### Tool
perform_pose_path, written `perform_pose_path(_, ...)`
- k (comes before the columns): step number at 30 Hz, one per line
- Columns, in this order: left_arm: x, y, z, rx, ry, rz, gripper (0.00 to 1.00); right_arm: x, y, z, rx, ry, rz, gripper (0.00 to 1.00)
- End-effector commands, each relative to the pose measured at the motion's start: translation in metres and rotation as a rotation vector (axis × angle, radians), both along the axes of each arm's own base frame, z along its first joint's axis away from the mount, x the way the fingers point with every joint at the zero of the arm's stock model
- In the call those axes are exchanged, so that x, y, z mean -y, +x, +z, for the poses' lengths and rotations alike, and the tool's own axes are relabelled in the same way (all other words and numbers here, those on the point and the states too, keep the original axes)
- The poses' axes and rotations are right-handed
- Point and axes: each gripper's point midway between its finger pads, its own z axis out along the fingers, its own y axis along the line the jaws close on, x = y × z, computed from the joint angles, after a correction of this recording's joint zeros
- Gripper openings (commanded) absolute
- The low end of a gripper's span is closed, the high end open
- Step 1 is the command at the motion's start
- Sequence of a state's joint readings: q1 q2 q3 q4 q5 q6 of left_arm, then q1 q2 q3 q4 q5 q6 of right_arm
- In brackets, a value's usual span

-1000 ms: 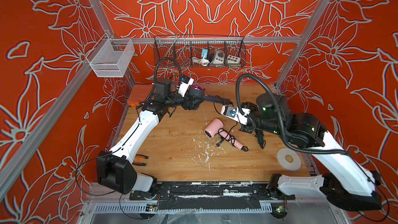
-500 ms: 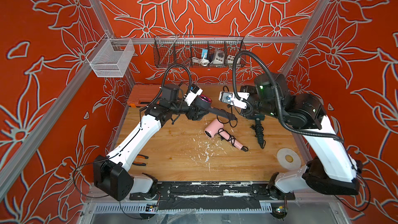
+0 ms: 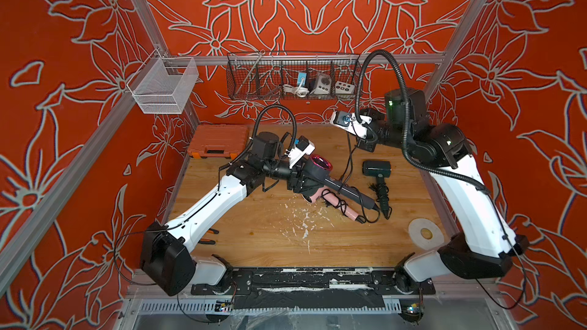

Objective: Wrap the cord around the hair dryer
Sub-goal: Wrap the power cord around the hair dryer.

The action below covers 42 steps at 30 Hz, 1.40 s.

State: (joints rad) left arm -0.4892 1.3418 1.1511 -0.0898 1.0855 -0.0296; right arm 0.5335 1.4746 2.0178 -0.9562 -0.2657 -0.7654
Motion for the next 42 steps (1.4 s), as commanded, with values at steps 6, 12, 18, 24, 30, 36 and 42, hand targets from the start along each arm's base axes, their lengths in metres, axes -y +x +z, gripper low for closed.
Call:
perform_pose_path(6,-0.012,-0.040,0.108,0.158,-0.288,-0.154,0.00,0.002,0.012,-0.015,-0.231,0.395,0.127,0.00)
perform_pose_path(12,-0.015,-0.034,0.150,0.194,-0.378,-0.128,0.00,0.010,0.015,-0.032,-0.324,0.563,0.131,0.00)
perform_pose_path(18,-0.022,-0.017,0.183,0.195,-0.477,-0.058,0.00,0.017,0.016,-0.048,-0.382,0.681,0.119,0.00)
perform_pose_path(24,-0.030,0.008,0.201,0.181,-0.563,0.033,0.00,0.015,0.012,-0.064,-0.436,0.770,0.118,0.00)
perform_pose_path(30,-0.045,0.035,0.214,0.188,-0.616,0.152,0.00,0.018,0.002,-0.067,-0.447,0.828,0.116,0.00)
perform_pose_path(36,-0.057,0.057,0.234,0.208,-0.666,0.229,0.00,0.020,-0.015,-0.066,-0.436,0.861,0.132,0.00)
perform_pose_path(42,-0.059,0.056,0.258,0.257,-0.671,0.233,0.00,0.013,-0.031,-0.093,-0.488,0.804,0.143,0.00)
